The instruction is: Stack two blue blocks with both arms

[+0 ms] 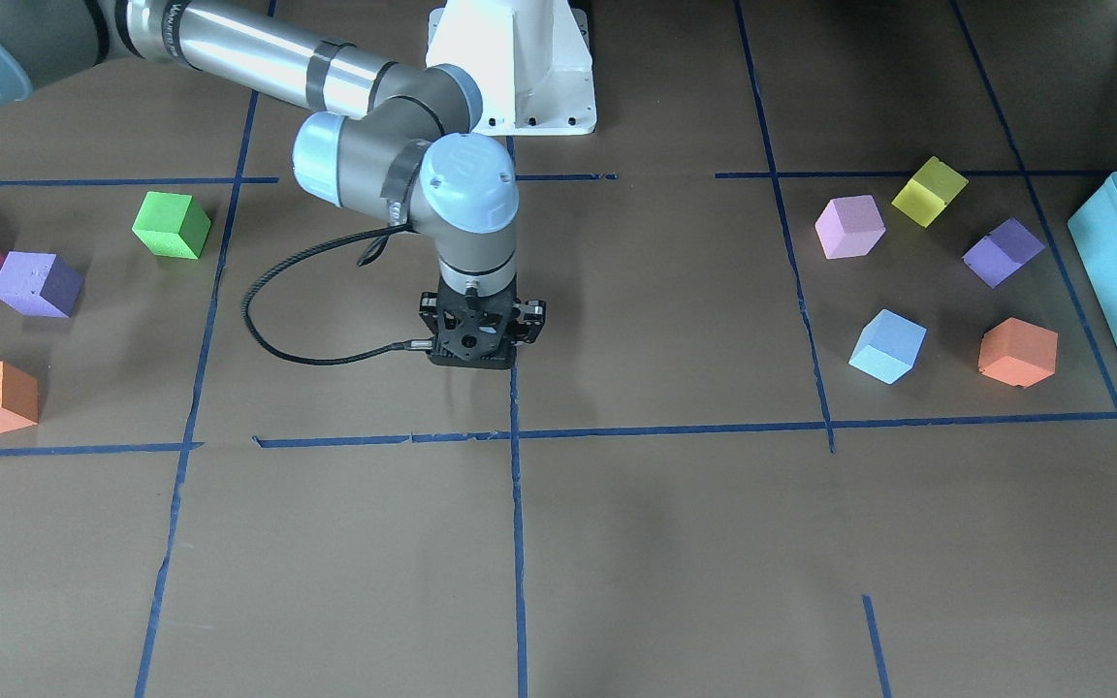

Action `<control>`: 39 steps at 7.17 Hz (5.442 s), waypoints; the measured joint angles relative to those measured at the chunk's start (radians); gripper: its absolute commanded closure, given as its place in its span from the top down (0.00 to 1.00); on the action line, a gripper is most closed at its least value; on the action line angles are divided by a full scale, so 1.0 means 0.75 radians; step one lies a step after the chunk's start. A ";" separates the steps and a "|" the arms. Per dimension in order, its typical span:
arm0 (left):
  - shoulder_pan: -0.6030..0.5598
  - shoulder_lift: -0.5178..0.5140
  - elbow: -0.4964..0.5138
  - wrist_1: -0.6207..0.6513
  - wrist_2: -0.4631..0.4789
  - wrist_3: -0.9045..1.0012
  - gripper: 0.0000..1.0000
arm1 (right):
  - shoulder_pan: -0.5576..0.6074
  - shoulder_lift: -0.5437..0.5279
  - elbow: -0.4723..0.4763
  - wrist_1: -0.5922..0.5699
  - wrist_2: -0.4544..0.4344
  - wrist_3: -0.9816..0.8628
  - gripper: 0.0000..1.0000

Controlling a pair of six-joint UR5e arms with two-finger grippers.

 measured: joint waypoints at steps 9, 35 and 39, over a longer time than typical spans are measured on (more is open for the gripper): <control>0.000 0.005 -0.001 0.000 -0.001 0.000 1.00 | -0.070 0.063 -0.109 0.005 -0.042 -0.031 0.25; 0.925 -0.102 -0.002 -0.816 0.409 -0.571 0.99 | 0.412 -0.532 0.934 -0.359 0.230 -0.370 1.00; 0.942 -0.176 0.023 -0.672 0.450 -0.532 0.99 | 0.428 -0.559 0.929 -0.359 0.222 -0.442 1.00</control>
